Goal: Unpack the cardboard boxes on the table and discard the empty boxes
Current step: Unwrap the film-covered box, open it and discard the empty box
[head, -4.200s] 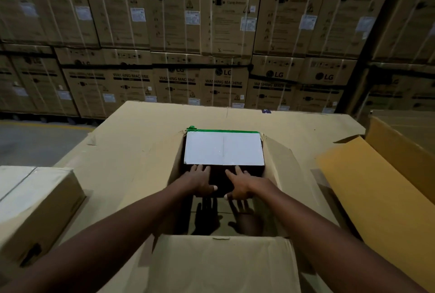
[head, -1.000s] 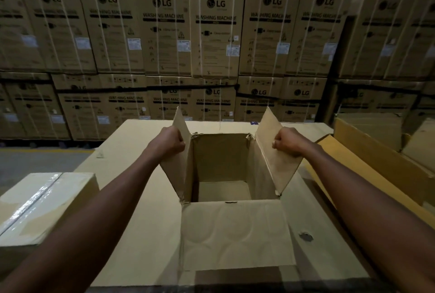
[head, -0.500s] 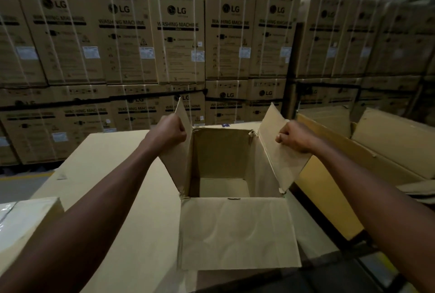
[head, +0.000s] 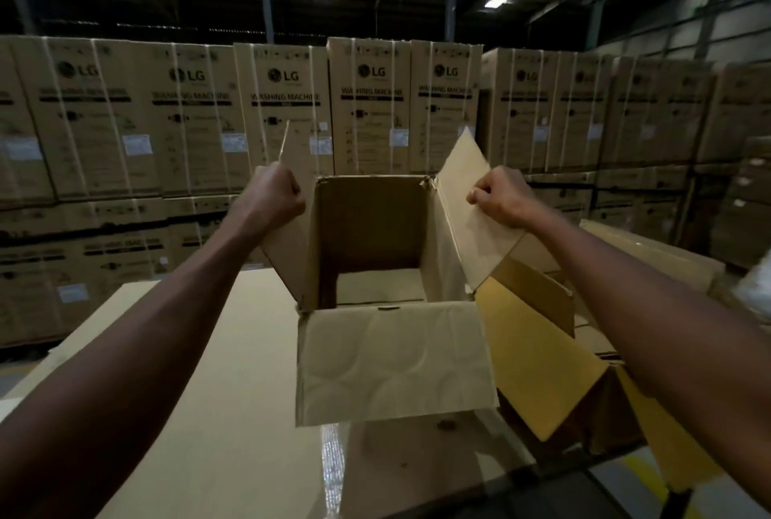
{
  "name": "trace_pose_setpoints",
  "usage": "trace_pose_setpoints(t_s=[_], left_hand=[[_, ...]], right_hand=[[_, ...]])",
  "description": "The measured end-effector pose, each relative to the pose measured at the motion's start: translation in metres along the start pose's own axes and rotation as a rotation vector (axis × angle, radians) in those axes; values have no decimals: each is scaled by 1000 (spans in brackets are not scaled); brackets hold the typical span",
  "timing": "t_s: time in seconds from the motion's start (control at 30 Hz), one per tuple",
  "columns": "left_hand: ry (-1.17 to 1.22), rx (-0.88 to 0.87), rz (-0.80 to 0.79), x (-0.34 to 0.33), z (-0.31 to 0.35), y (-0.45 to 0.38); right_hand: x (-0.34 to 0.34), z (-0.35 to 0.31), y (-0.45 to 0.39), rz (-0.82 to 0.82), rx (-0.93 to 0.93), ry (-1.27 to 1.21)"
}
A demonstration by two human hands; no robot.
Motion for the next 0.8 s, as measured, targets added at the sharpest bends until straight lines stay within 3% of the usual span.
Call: trace_pose_setpoints(t_s=[0.47, 0.8], left_hand=[[-79, 4, 256, 26, 151, 3], [-78, -98, 352, -12, 237, -59]], right_hand=[[133, 49, -20, 180, 247, -100], [195, 128, -65, 251, 296, -130]])
Point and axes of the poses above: each hand's wrist, its own y-axis away from the middle knuckle, its own x-axis out of the back of the hand, z = x × y, the point moved 6 cm from there along -y, towards the middle knuckle, and after that the axes turned 3 degrees about -z, right-handed, at the moved point
